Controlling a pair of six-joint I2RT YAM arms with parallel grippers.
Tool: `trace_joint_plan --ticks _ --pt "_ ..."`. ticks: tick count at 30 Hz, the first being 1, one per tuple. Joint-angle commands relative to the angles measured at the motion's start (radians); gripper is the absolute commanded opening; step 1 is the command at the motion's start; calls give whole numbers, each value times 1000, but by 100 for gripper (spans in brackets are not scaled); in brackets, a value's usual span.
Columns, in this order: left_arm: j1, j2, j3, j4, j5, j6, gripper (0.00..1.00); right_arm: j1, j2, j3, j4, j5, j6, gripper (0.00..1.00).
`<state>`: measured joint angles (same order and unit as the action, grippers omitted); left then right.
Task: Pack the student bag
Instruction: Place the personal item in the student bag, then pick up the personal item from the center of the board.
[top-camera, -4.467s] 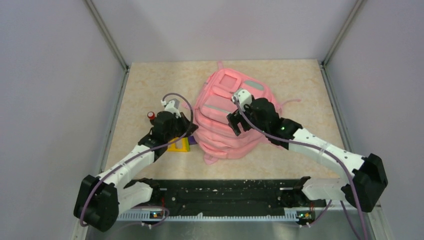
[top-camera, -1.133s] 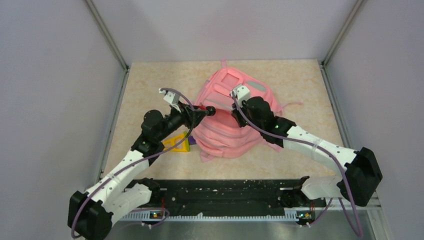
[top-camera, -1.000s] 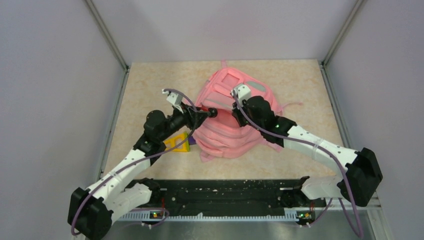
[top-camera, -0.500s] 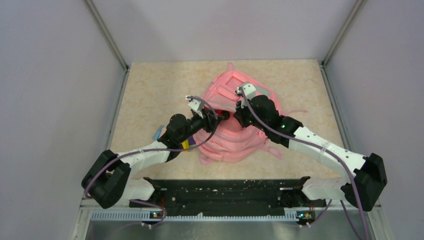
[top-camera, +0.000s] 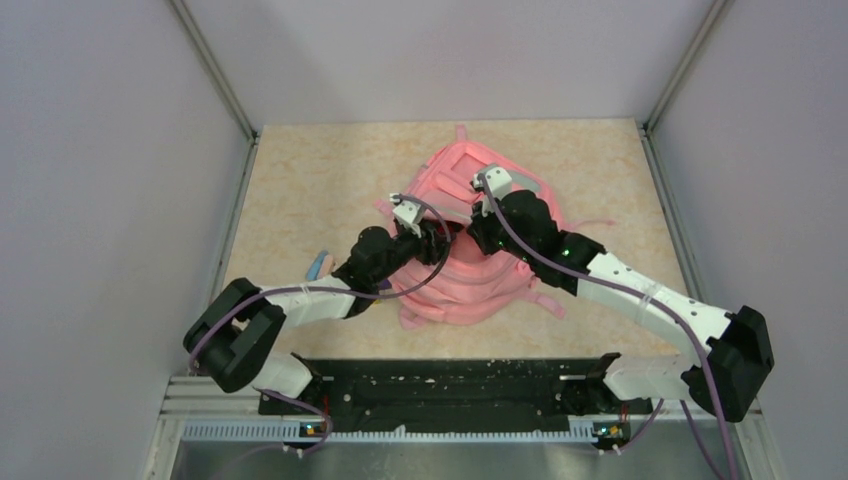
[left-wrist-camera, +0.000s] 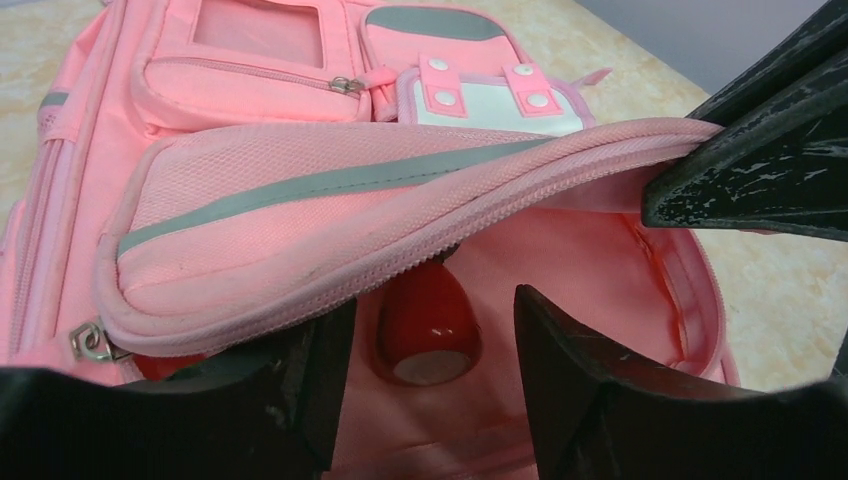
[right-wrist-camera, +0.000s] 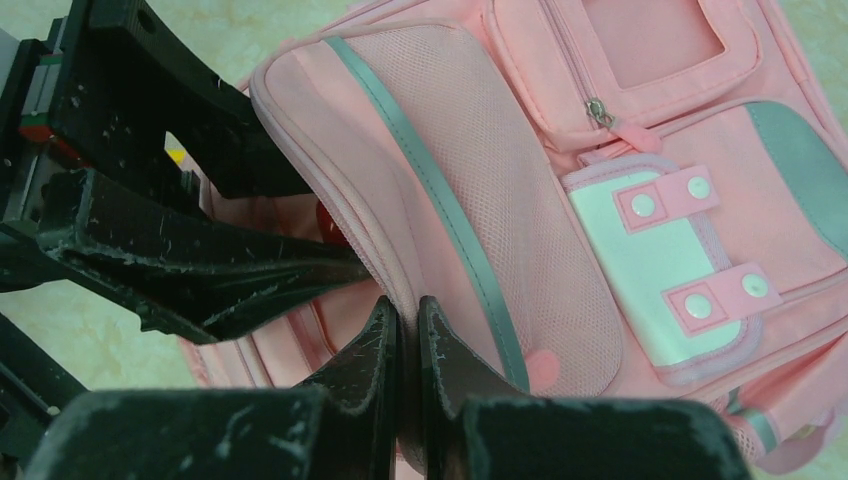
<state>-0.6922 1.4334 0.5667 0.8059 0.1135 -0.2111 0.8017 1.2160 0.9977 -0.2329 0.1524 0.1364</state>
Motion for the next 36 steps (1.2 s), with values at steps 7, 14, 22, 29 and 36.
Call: trace_joint_plan --ticks 7,14,22,29,36 --pt "-1 -343 -61 -357 -179 26 86 -4 -40 71 84 25 19 0" --pt "54 -558 -62 -847 -445 -87 93 -3 -58 48 95 28 7 0" --pt "435 -552 -77 -1051 -311 -310 96 -4 -71 28 96 14 0 0" --pt "585 -402 -74 -981 -226 -350 97 -3 -85 20 99 12 -4 0" --pt "618 -235 -24 -921 -163 -370 85 -3 -86 20 97 15 -10 0"
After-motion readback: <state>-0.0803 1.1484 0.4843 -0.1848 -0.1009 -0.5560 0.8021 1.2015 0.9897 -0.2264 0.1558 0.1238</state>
